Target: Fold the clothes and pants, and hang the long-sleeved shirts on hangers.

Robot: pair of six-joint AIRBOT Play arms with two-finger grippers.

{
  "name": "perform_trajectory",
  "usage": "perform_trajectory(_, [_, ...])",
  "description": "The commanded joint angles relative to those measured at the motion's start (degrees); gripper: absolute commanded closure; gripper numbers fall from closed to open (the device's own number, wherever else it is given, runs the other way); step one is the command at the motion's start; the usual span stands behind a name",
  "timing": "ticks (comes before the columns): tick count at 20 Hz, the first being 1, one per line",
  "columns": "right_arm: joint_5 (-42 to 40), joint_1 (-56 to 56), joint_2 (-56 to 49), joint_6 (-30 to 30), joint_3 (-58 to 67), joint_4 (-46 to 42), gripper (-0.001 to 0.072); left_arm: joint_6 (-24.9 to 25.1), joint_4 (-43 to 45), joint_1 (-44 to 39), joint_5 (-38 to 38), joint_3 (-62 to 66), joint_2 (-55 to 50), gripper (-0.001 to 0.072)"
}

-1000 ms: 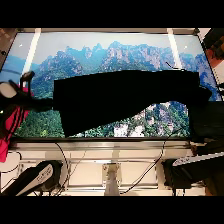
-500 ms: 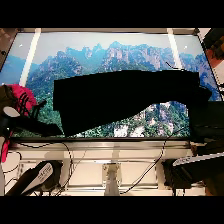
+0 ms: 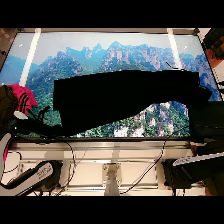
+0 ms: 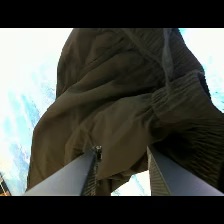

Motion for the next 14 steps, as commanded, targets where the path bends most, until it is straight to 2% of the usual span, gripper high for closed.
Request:
perform_trajectory(1, [0.09,0.02,-0.02,-0.5,0.04,1.9,0.0367,-2.12,-5.03,0.04,4.28,-0.17,-2.95,0.0283])
perform_trajectory(4, [0.04,0.02,-0.02,-0.57,0.04,3.06,0.0367,-2.49,-8.28,-0.07,6.19,-0.2,-3.85,0.0285])
perform_trajectory(6, [0.07,0.02,-0.02,-0.57,0.04,3.04,0.0368,-2.56,-9.35,-0.09,6.12,-0.2,-4.17,0.0335])
perform_trajectory(8, [0.07,0.02,-0.02,-0.57,0.04,3.06,0.0368,-2.54,-10.36,-0.09,6.03,-0.2,-4.17,0.0645])
perform_trajectory(9, [0.07,0.02,-0.02,-0.57,0.04,3.04,0.0368,-2.27,-11.54,-0.07,5.46,-0.17,-4.13,0.07])
perform_trajectory(12, [0.07,-0.07,-0.02,-0.57,0.04,2.64,0.0379,-1.2,-14.4,-0.07,1.44,-0.17,-3.96,0.0702])
perform_trajectory(14, [0.33,-0.79,0.0,-0.59,0.07,2.05,0.043,-1.25,-13.18,-0.04,0.46,-0.17,-2.32,0.0703])
